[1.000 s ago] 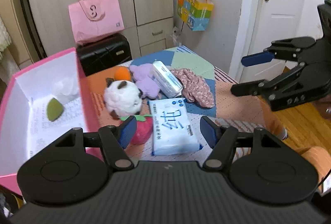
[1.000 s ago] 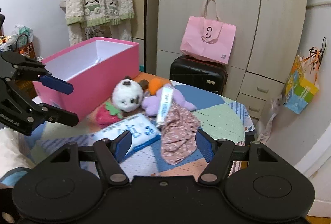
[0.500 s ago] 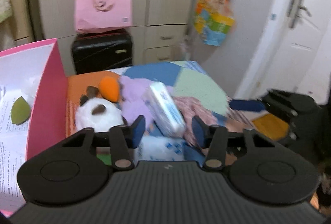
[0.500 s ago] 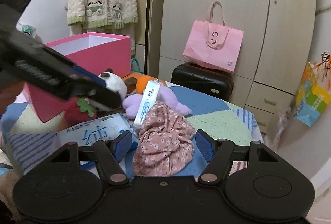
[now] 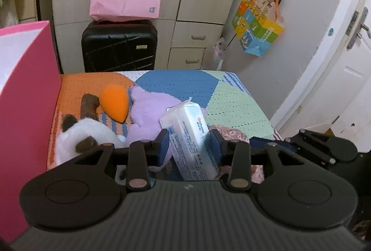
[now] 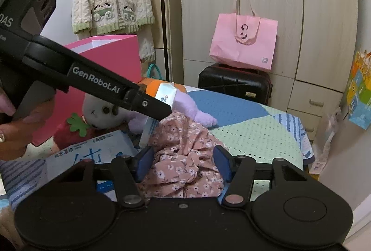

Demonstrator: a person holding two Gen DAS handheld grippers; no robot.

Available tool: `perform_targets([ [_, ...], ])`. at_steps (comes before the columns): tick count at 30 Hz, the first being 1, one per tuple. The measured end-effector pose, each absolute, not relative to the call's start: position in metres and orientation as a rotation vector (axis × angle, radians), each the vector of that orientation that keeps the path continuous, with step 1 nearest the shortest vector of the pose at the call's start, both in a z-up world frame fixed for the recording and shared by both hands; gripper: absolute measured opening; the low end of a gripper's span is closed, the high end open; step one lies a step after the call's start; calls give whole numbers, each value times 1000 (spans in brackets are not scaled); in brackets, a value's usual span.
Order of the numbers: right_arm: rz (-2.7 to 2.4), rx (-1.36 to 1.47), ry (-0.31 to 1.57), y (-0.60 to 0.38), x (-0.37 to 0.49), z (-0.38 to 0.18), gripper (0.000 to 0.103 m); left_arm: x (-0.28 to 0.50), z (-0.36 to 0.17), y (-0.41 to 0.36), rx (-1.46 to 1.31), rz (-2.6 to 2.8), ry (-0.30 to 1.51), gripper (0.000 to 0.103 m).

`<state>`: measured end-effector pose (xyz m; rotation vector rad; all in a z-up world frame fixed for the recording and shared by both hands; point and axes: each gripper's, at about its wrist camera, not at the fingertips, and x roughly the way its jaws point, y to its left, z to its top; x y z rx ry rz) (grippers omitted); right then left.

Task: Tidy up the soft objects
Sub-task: 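Grasp the pink floral cloth with the right gripper while the left grasps the white tube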

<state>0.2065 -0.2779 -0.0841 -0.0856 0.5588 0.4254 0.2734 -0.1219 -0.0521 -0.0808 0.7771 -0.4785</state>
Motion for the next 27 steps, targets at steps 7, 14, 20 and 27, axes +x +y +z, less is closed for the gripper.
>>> perform_targets([
  [7,415,-25,590,-287,212,-93,62,280,-63,-129,-111,-473,825,47],
  [14,390,12,615,-295,218,-101,63,278,-69,-141,-52,-455,817,56],
  [20,403,-18,631,-292,219,-103,50,271,-72,-143,-41,-414,789,44],
  [27,413,-17,627,-286,209,-101,23,273,-76,-141,-31,-375,801,21],
])
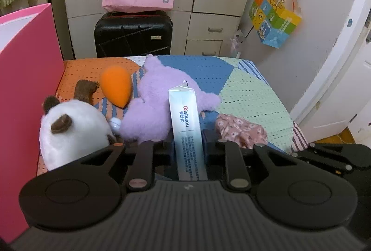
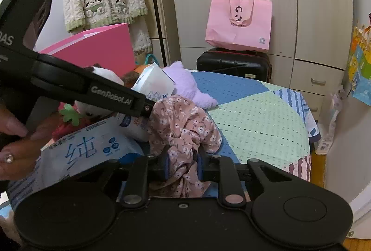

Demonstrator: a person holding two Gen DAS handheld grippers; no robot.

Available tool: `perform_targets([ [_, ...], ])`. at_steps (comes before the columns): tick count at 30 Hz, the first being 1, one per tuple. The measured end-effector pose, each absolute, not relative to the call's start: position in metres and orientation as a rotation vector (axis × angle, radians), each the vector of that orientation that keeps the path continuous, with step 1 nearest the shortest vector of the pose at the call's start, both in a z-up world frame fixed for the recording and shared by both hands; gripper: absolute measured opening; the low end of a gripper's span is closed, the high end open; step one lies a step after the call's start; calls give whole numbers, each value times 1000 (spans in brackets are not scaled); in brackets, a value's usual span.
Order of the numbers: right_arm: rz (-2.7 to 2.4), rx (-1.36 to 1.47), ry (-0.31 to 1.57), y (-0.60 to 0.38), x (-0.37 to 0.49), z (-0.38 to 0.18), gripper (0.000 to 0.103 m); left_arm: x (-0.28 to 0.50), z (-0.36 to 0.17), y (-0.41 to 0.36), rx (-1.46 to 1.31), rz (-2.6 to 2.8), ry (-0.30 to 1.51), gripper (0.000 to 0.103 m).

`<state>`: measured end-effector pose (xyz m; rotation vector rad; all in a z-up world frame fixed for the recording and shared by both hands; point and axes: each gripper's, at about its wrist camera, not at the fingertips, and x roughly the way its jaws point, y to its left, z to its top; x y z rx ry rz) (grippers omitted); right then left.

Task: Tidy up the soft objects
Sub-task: 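Grasp the pink floral cloth with the right gripper while the left grasps the white tube, then carry the floral cloth over the pink box with the right gripper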

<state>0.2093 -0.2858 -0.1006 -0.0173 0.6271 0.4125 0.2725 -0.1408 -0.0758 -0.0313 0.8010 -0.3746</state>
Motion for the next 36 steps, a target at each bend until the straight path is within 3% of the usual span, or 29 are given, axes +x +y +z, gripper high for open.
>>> perform_targets([
  [21,280,33,533,-284,159,-77,23,230,-55,-115,-144,-455,743,19],
  [36,282,76,627,-287,122,-73,23,197,-54,-84,-224,-538,847,19],
])
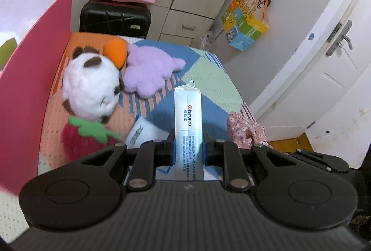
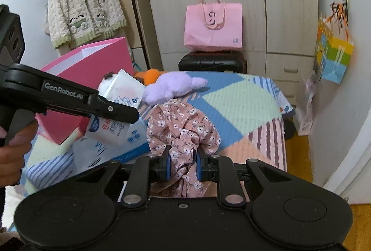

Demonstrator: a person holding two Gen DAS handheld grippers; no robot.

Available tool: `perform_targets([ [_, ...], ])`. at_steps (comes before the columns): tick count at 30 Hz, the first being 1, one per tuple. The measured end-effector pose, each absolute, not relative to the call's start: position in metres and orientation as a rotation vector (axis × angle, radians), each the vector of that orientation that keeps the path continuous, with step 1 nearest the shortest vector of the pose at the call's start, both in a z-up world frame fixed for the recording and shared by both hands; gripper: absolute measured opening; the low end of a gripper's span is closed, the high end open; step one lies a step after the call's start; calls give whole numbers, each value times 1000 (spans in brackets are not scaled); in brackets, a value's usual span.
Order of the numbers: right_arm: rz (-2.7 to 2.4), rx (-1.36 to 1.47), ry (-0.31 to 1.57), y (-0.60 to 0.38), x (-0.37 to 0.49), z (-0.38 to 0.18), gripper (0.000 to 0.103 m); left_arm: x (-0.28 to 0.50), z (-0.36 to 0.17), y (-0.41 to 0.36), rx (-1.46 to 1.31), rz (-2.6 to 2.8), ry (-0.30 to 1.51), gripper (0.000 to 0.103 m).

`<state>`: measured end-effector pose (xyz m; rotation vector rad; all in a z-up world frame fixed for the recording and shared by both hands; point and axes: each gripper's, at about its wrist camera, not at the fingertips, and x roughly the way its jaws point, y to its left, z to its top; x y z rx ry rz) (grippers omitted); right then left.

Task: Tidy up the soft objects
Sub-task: 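Carry the floral cloth over the pink box with the right gripper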

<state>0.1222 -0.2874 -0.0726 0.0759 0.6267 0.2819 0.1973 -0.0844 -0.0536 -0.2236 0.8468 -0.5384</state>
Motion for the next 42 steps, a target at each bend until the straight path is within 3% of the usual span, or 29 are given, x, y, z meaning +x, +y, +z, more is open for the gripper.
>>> perform_targets([
  [31,698,-43,850,-192,84,-19,23,122,-44,25,-256,-613,1047,19],
  [42,775,-77,795,-146,98,15,23,105,-10,84,-236,-533,919,19],
])
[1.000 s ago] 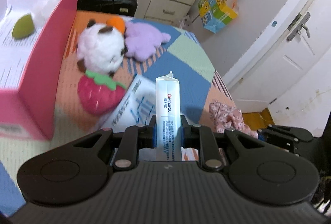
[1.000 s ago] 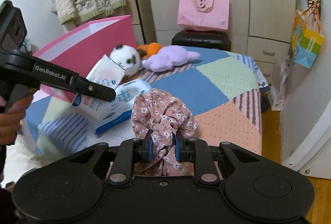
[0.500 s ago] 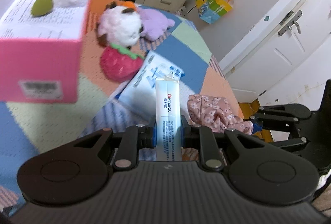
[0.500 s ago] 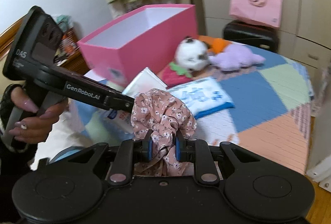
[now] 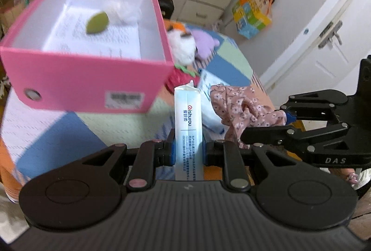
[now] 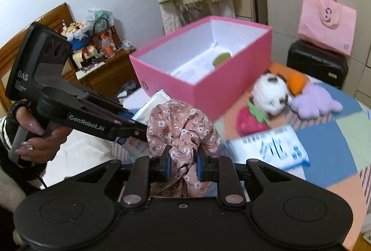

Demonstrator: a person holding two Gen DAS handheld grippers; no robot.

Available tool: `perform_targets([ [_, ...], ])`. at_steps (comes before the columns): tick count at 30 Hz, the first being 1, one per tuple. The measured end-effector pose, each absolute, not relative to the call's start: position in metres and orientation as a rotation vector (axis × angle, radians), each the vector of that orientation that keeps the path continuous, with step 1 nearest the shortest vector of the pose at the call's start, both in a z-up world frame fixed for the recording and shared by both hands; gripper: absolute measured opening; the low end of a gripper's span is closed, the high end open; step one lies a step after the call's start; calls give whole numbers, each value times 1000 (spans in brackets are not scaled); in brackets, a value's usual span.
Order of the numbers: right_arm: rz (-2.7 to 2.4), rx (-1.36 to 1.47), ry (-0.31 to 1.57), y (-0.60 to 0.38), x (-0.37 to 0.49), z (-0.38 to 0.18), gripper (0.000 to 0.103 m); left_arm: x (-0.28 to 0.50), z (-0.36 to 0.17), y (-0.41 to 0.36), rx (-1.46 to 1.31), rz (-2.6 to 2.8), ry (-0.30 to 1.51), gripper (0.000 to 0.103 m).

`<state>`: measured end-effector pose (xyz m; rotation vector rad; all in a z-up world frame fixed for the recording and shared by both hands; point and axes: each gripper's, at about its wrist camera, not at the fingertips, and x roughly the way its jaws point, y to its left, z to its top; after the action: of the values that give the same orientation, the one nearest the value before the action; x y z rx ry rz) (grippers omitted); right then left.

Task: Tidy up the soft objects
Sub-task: 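Carry the floral cloth over the pink box with the right gripper, then open the right gripper to drop the floral cloth into the box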

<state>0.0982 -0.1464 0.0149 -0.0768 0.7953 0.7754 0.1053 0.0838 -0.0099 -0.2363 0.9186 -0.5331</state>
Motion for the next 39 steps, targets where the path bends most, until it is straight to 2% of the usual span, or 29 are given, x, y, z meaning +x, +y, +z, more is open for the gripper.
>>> perform_targets([
  [12,812,-46,618,-107,124,50,25,139,28,115,-196,-528,747,19],
  [20,788,-26,613,-89,170,54,26,175,27,128,-211,-487,715,19],
  [28,685,-9,647,-68,227,36,26,235,0,146,-350,-463,816,19],
  [39,595,-139,732,-31,293,14,25,302,-10,139,-222,-319,917,16],
])
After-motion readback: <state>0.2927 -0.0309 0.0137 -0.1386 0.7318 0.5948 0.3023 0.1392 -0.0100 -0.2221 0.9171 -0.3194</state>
